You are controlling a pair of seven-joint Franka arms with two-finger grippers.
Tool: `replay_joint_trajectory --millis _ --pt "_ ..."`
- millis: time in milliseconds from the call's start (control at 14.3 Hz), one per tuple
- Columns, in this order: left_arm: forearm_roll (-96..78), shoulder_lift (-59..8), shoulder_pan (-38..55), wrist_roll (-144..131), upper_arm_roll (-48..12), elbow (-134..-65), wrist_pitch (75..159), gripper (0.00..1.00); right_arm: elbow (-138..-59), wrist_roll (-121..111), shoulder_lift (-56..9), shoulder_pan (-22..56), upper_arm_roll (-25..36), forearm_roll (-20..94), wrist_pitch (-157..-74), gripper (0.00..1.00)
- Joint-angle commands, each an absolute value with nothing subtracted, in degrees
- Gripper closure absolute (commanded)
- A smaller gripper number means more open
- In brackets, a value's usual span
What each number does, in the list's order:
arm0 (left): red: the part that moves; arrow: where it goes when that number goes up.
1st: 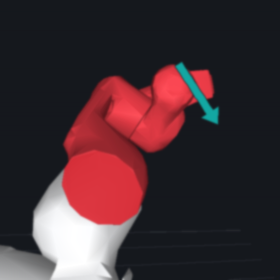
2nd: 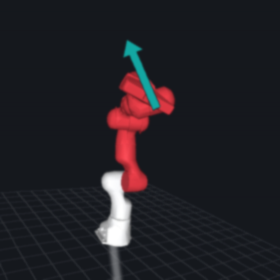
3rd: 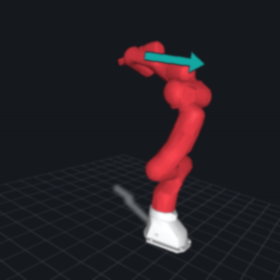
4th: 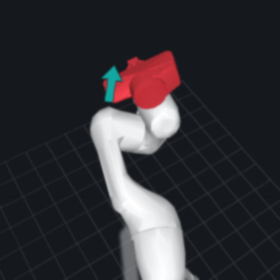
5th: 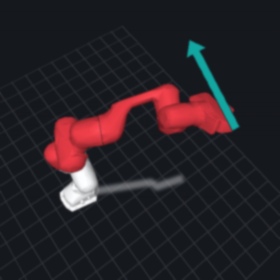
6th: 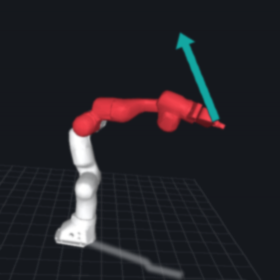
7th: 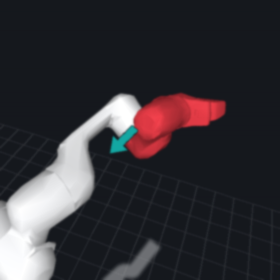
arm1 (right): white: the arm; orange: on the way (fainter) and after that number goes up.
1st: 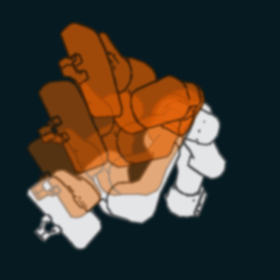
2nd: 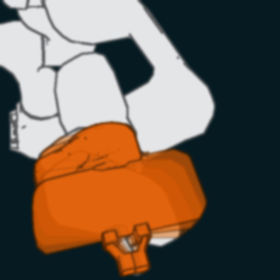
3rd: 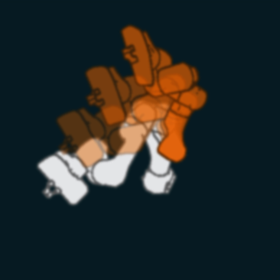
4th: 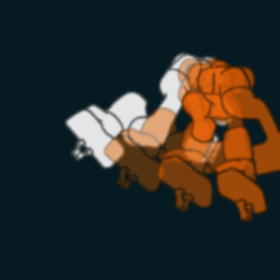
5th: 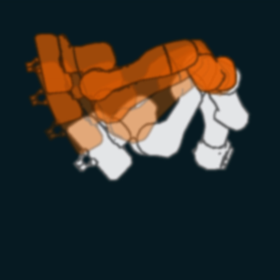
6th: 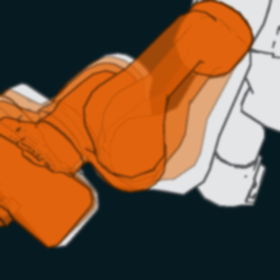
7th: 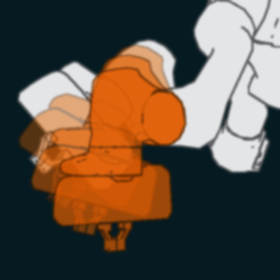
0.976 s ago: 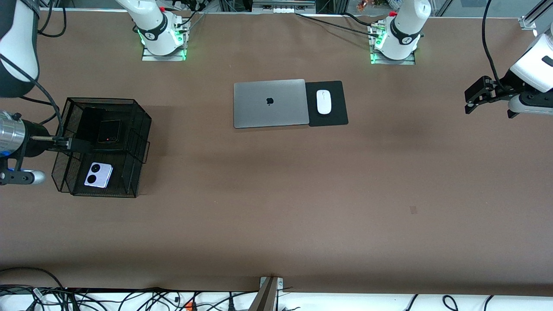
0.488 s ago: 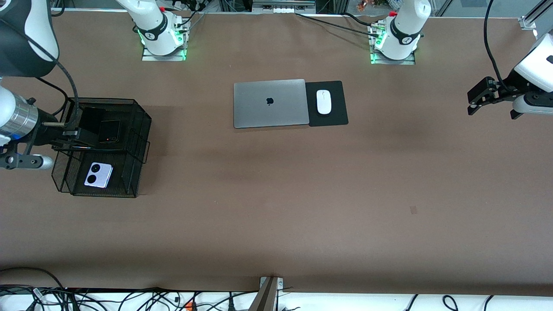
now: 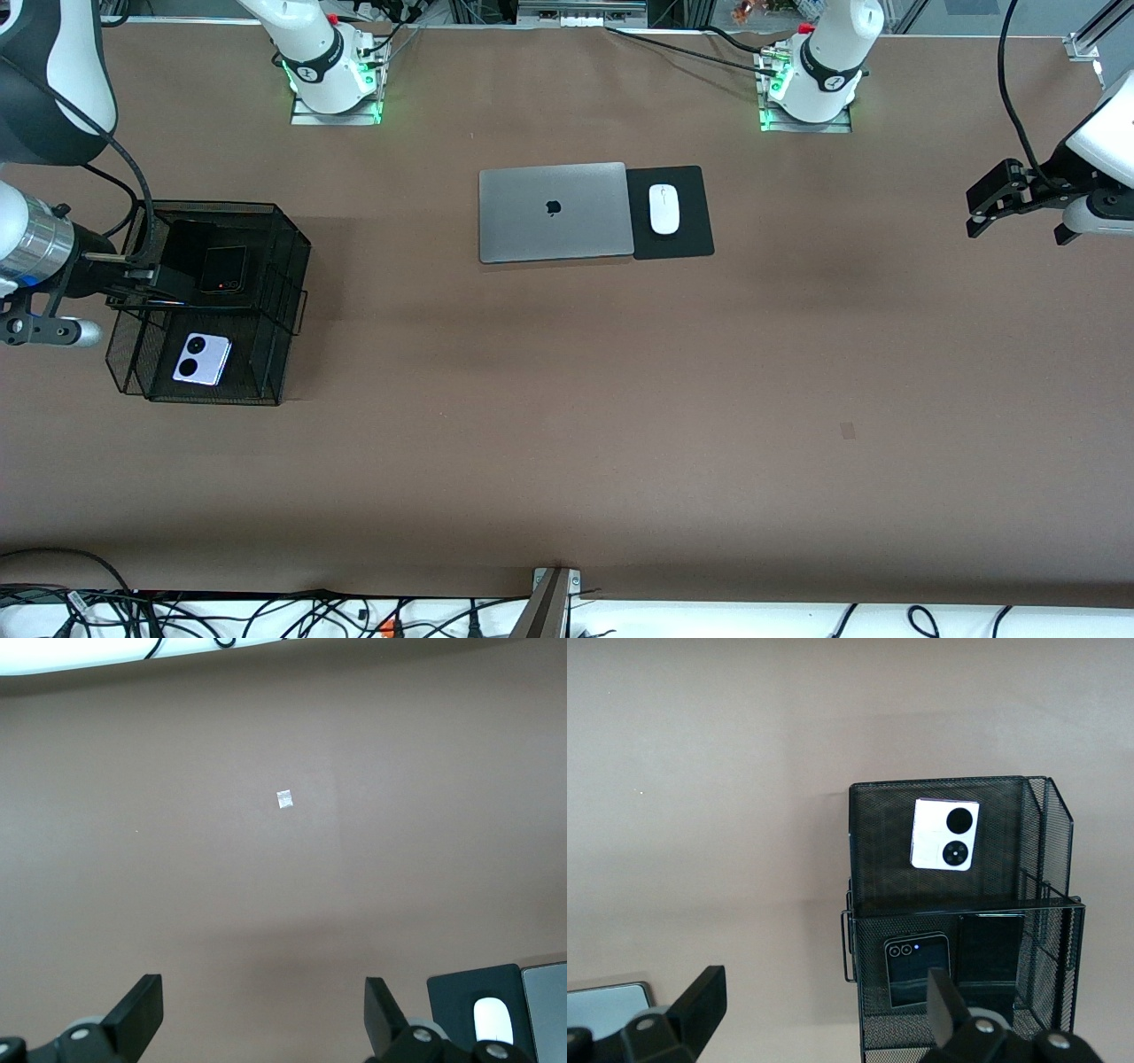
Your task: Place phones with both arms
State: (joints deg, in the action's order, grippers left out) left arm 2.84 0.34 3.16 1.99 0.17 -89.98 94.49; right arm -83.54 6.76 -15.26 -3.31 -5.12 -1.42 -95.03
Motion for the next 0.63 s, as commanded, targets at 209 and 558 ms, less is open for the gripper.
replay_joint_trajectory --millis 209,558 --pt "2.02 0.44 2.64 3.34 0.09 -89.38 94.48 0.00 -84.64 7.21 -13.89 -2.90 -4.40 -0.35 -95.27 0.00" --pt "2.02 0.35 2.64 3.25 0.09 -89.47 94.39 0.00 -84.55 7.21 -13.80 -2.90 -4.48 -0.35 -95.27 0.00"
